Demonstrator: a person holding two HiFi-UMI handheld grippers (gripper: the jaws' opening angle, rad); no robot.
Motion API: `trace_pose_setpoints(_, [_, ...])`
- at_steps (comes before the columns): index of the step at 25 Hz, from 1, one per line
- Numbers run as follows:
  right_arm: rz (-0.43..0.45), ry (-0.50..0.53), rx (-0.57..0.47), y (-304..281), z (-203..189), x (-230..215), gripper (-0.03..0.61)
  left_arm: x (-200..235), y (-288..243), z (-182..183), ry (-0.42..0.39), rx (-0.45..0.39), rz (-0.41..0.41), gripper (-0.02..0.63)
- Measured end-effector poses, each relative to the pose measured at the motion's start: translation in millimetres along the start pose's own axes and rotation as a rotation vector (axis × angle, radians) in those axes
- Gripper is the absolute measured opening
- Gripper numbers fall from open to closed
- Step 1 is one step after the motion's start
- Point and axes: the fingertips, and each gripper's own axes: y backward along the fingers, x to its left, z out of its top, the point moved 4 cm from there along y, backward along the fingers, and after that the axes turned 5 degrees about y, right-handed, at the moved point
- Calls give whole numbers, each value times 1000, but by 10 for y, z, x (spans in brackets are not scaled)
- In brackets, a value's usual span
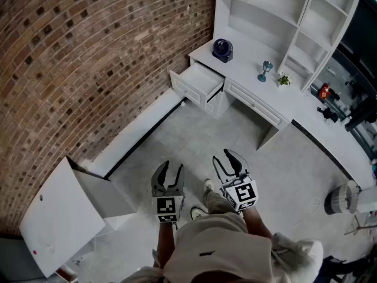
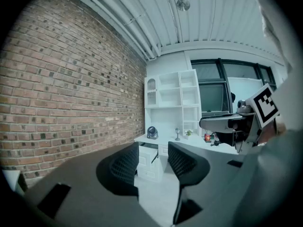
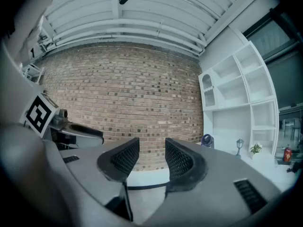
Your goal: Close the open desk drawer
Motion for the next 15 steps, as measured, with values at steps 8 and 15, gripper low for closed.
trace_pose_setpoints(8, [8, -37, 8, -481, -91, -246, 173, 164, -463, 20, -3, 18, 3, 206])
trace_pose_setpoints(15, [48, -70, 0, -1124, -31, -649, 173, 393, -1101, 174, -31, 41, 47, 206])
